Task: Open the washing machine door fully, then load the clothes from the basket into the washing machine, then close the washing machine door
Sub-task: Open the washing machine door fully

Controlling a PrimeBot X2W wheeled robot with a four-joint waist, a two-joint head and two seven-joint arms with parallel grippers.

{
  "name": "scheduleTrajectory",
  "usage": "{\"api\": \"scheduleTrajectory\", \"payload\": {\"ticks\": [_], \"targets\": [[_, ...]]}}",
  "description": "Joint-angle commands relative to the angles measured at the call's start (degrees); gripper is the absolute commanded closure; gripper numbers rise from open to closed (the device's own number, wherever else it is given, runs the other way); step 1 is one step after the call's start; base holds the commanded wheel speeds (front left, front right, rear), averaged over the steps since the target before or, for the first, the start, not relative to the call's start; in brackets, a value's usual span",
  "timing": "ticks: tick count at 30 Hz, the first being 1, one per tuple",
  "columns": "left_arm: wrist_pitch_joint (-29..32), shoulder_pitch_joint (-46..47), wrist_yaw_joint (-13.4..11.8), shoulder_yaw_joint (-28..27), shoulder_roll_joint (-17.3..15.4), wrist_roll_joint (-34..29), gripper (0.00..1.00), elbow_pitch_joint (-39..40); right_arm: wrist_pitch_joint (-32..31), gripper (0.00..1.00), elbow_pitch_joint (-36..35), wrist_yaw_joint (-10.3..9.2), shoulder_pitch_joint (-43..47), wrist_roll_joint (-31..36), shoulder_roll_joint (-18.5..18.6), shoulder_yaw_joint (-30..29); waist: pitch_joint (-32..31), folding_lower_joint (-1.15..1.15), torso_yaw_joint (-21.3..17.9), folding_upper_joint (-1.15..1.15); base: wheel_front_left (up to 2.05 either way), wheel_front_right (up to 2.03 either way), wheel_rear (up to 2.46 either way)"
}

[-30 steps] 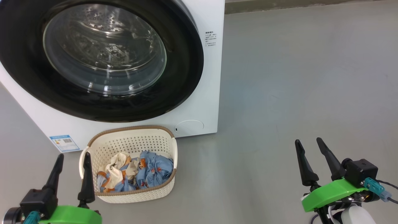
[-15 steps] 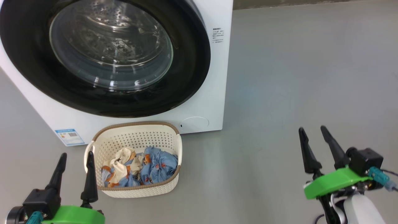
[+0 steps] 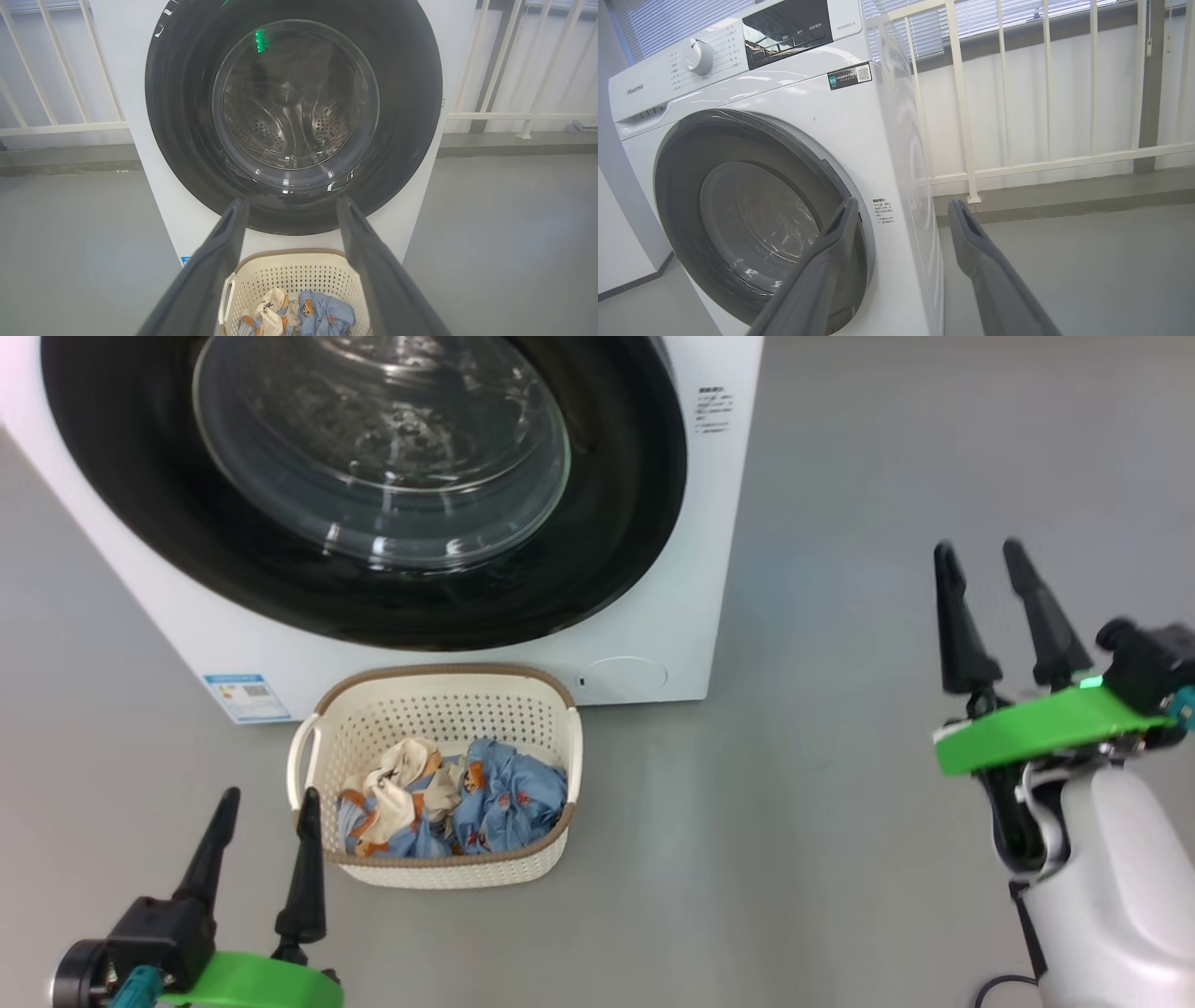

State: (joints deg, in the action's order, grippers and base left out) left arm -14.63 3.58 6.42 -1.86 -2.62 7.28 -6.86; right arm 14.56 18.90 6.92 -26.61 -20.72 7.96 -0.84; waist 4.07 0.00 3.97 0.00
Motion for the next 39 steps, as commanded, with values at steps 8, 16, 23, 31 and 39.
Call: {"api": "scheduleTrajectory", "payload": {"ticks": [8,16,23,31,39], "targets": [[-0.37,2.52,0.40,0.18,-0.44,-0.13,0.00,1.34,0.28,0.00,2.37,0.57,-10.47,-7.31,-0.13,-2.38,2.75,0.00,2.88,0.00,0.00,0.00,0.00],[-0.37,4.59,0.62,1.74,-0.34,0.33,0.00,0.53,-2.77,1.00,8.22,0.57,-20.22,-19.31,-1.84,-8.80,5.74,0.00,4.89,0.00,0.00,0.00,0.00],[-0.37,6.62,0.75,3.61,-0.28,0.98,0.00,0.16,-6.62,1.00,15.16,0.57,-27.84,-28.86,-3.54,-14.58,8.72,0.00,6.87,0.00,0.00,0.00,0.00],[-0.37,8.74,0.36,5.89,-0.27,2.72,0.00,0.27,-12.16,1.00,22.34,0.57,-36.48,-32.93,-4.15,-18.04,12.12,0.00,9.04,0.00,0.00,0.00,0.00],[-0.37,10.34,-0.52,7.80,-0.26,4.48,0.00,0.62,-17.52,1.00,27.27,0.57,-44.20,-31.97,-3.78,-18.74,15.14,0.00,10.74,0.00,0.00,0.00,0.00]]}}
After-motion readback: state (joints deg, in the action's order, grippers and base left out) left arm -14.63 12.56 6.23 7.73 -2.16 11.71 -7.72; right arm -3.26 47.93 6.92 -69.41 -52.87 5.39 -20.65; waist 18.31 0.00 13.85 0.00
